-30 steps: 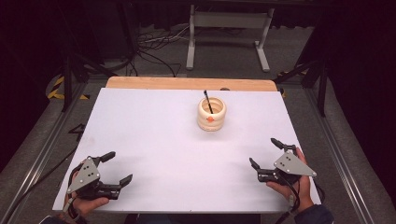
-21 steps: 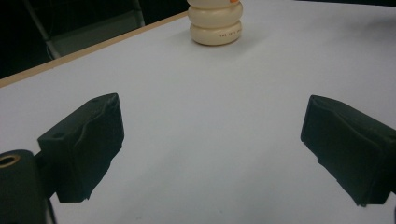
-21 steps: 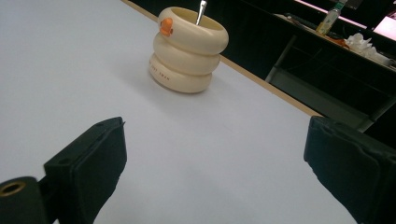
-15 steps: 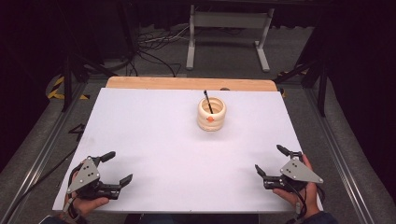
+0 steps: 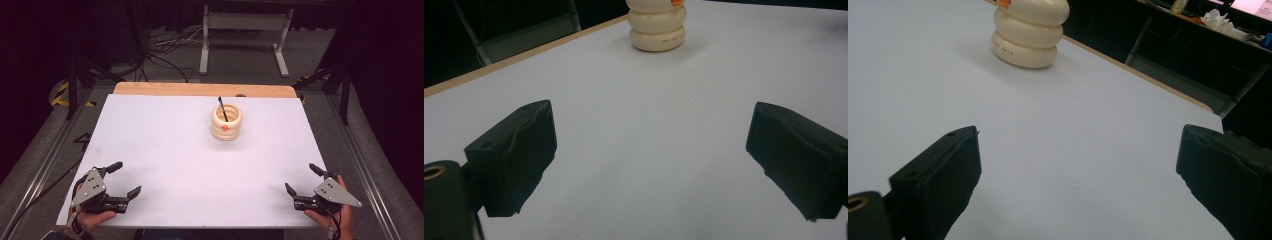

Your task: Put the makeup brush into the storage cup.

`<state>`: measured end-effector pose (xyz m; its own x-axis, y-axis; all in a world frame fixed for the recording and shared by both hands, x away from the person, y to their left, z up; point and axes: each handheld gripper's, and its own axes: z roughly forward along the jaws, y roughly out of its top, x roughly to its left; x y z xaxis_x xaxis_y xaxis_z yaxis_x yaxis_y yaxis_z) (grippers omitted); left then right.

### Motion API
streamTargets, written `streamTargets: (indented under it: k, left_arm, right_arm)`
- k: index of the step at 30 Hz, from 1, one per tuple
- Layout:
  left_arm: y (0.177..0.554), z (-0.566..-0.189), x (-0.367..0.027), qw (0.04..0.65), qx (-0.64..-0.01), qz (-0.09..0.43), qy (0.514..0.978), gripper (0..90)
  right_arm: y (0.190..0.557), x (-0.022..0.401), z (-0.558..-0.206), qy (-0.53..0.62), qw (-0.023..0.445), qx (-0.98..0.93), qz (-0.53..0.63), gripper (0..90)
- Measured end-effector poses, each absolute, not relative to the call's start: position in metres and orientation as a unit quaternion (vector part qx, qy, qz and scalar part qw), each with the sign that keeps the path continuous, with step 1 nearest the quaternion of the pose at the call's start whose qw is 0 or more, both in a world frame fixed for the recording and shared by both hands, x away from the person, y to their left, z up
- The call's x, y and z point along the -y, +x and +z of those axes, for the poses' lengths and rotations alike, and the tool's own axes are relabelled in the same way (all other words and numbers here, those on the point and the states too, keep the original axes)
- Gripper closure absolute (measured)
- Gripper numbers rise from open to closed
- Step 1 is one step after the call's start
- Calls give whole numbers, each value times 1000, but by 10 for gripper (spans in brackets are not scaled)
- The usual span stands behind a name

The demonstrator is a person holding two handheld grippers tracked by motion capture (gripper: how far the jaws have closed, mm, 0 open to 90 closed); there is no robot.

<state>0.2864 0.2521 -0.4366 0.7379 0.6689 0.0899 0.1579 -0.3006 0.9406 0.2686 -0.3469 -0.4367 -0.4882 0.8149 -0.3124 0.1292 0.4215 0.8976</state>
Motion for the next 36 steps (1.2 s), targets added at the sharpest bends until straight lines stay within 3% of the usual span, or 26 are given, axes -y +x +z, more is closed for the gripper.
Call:
streamTargets:
  k: [36]
  left_arm:
    - [288, -436, -249, 524, -265, 241, 773, 69]
  right_arm:
    - [267, 345, -435, 319, 394, -743, 437, 58]
